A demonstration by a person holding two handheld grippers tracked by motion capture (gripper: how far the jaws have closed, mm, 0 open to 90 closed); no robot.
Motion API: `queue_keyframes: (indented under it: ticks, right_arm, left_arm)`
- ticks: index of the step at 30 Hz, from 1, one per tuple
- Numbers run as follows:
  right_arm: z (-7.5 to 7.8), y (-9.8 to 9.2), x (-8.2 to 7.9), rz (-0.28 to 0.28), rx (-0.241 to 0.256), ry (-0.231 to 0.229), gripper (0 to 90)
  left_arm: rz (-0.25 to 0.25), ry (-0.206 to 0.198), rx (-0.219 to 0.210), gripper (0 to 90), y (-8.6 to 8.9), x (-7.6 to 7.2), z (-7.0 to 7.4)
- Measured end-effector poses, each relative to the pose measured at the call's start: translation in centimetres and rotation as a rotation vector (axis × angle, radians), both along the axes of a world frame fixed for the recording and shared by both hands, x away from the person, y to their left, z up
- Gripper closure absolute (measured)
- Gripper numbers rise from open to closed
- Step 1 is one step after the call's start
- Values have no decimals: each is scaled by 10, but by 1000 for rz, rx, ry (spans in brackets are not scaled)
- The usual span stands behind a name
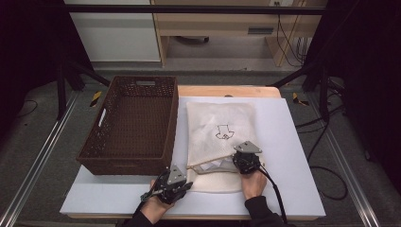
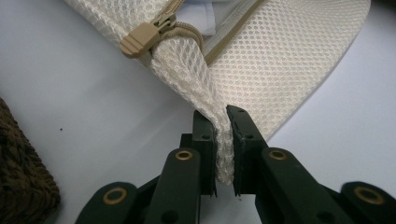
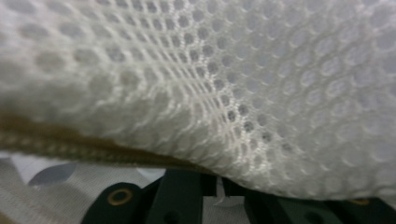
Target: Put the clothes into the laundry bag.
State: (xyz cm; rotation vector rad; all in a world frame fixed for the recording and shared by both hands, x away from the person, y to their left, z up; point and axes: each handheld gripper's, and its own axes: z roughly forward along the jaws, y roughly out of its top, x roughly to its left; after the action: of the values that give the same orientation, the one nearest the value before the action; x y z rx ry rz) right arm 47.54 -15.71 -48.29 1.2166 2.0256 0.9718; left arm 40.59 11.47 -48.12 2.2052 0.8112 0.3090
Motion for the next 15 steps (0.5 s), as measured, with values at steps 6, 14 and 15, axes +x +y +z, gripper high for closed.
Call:
queue_keyframes:
  ticks: [6, 14, 15]
  right_arm:
    - [13, -3, -19, 62, 32, -5, 679]
    - [22, 10, -44, 169, 115, -12, 531]
    - [20, 15, -44, 180, 115, -2, 524]
  left_arm:
    - [2, -2, 0, 811, 0, 0, 0]
    - [2, -2, 0, 811, 0, 0, 0]
    - [1, -1, 2, 811, 0, 0, 0]
